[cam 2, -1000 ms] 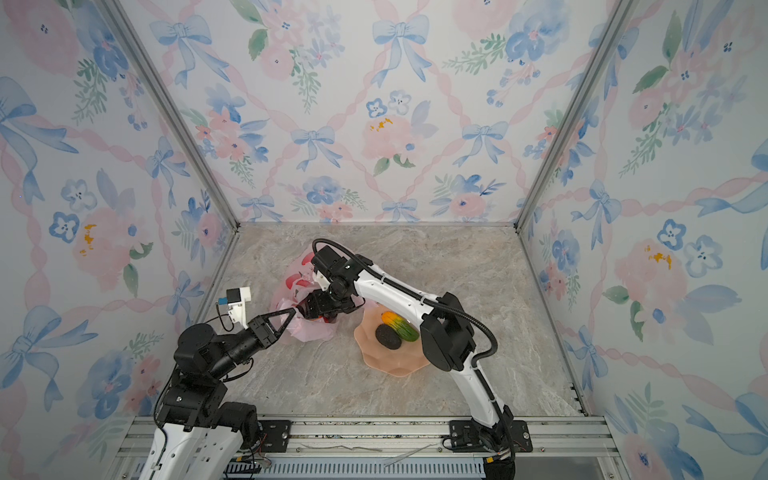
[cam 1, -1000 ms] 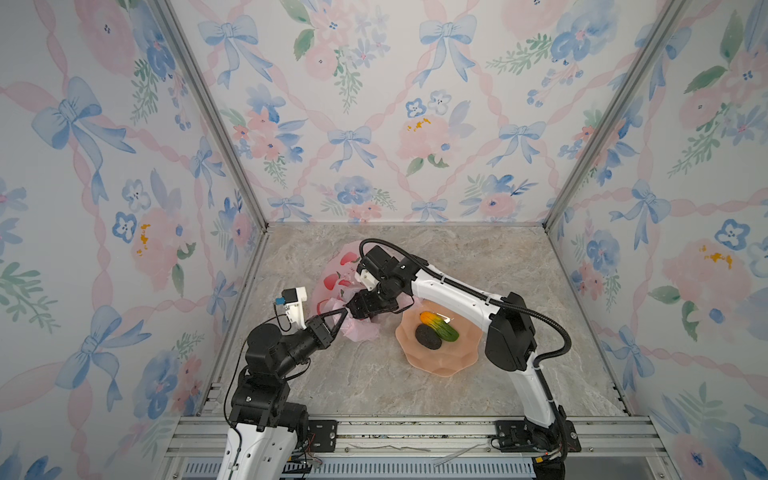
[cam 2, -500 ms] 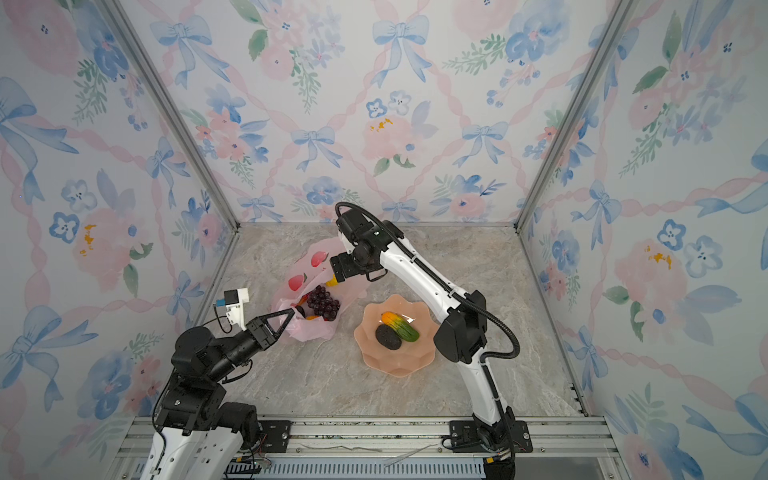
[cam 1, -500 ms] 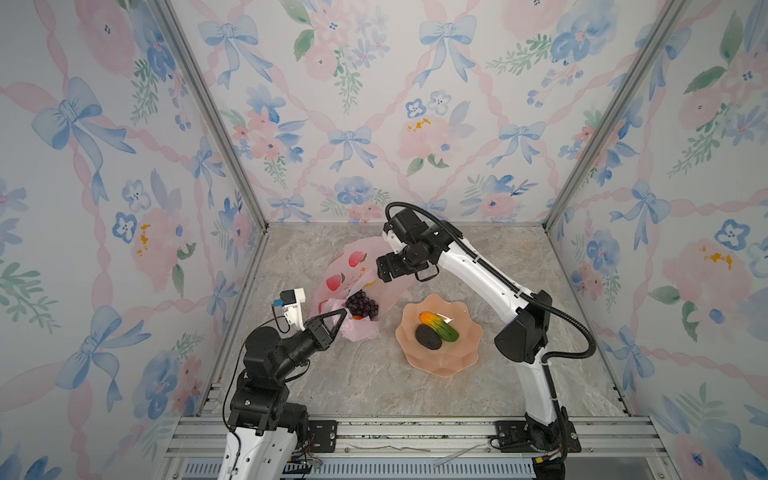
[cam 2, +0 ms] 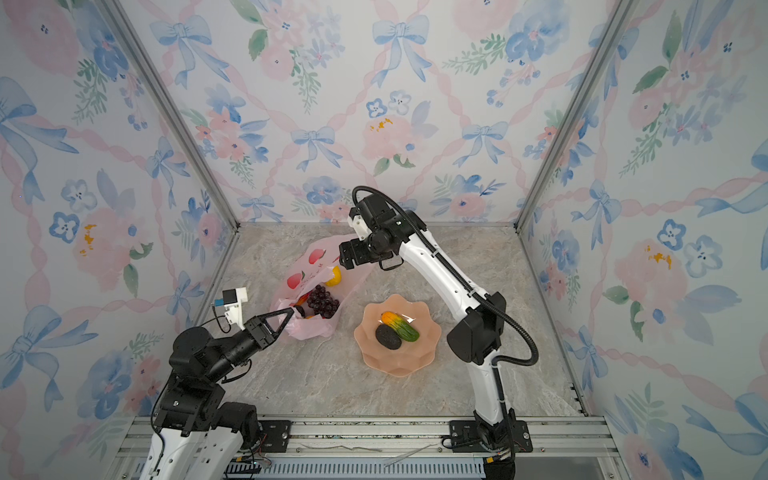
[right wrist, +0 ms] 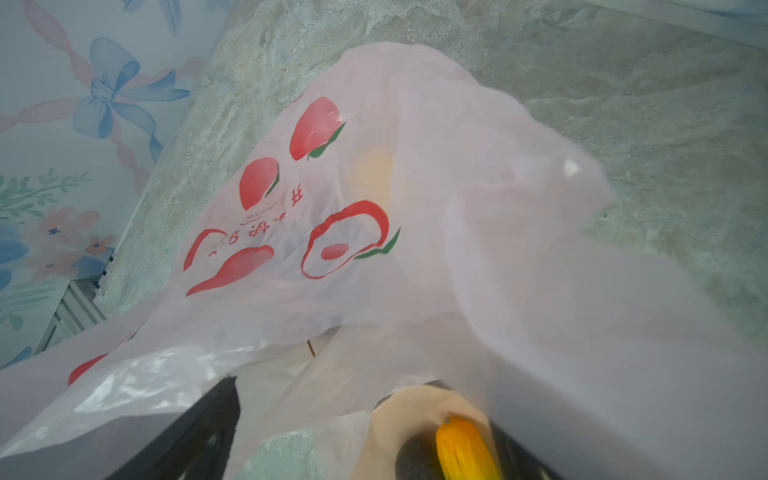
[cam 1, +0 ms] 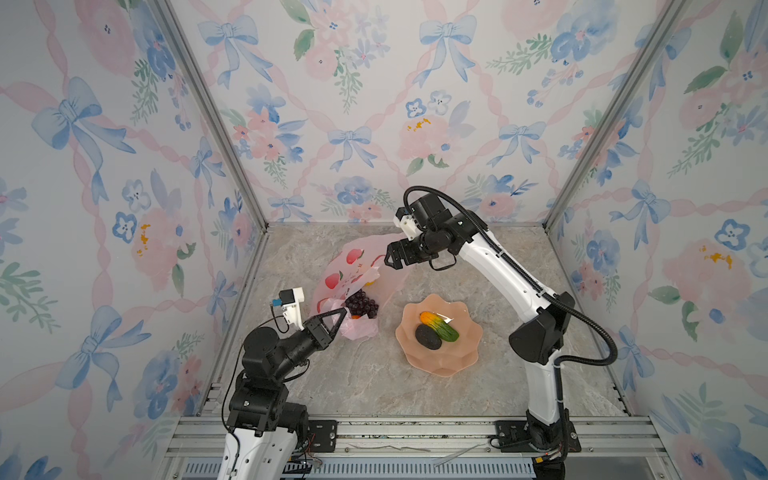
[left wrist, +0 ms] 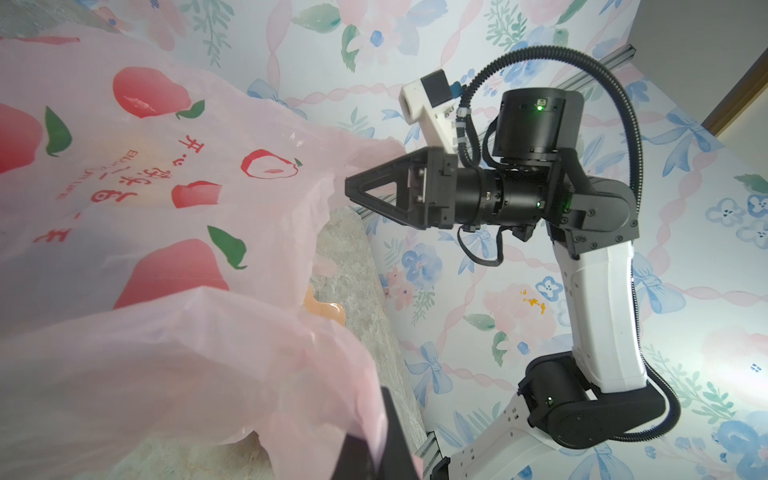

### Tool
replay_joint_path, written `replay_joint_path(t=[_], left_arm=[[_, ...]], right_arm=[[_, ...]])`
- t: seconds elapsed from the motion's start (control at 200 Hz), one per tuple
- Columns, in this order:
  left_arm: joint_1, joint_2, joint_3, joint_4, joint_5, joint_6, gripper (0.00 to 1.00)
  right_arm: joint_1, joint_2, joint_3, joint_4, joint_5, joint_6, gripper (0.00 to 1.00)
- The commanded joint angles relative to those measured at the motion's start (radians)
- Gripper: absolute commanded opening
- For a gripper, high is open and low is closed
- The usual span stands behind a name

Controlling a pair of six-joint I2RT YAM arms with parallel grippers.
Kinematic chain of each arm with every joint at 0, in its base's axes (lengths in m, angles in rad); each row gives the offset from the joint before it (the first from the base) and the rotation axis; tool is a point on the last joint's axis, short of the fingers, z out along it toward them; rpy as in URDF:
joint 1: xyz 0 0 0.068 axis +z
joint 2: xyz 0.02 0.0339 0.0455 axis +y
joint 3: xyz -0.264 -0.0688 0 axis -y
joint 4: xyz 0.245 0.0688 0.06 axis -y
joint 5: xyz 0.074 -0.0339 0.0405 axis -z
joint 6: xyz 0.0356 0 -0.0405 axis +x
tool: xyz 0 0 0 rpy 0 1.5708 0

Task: Place the fruits into the plastic bag
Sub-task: 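Withdraw the open right gripper from the bag and swing it over the bowl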

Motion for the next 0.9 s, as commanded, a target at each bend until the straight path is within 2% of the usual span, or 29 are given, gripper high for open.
replay_joint_path(t=[0.0, 0.035, 0.205, 0.475, 0.665, 0.89], left_arm=[[0.007, 0.003, 0.020, 0.015, -0.003, -0.002, 0.00], [0.006, 0.004, 0.019, 0.015, -0.007, -0.004, 0.00], [0.005, 0.024, 0.014, 0.010, -0.025, 0.004, 0.00], [0.004, 0.090, 0.037, -0.030, -0.075, 0.055, 0.00], [0.002, 0.118, 0.025, -0.050, -0.126, 0.056, 0.00], [-0.011, 0.139, 0.044, -0.049, -0.166, 0.047, 0.00]], right_arm=[[-0.002, -0.196, -0.121, 0.125, -0.082, 0.055, 1.00], [-0.003, -0.242, -0.158, 0.144, -0.086, 0.064, 0.96], [-0.042, -0.469, -0.324, 0.231, -0.099, 0.097, 0.96], [-0.205, -0.789, -0.700, 0.323, -0.091, 0.165, 0.96], [-0.224, -0.812, -0.814, 0.232, -0.074, 0.158, 0.96], [-0.223, -0.769, -0.957, 0.140, -0.027, 0.036, 0.96]])
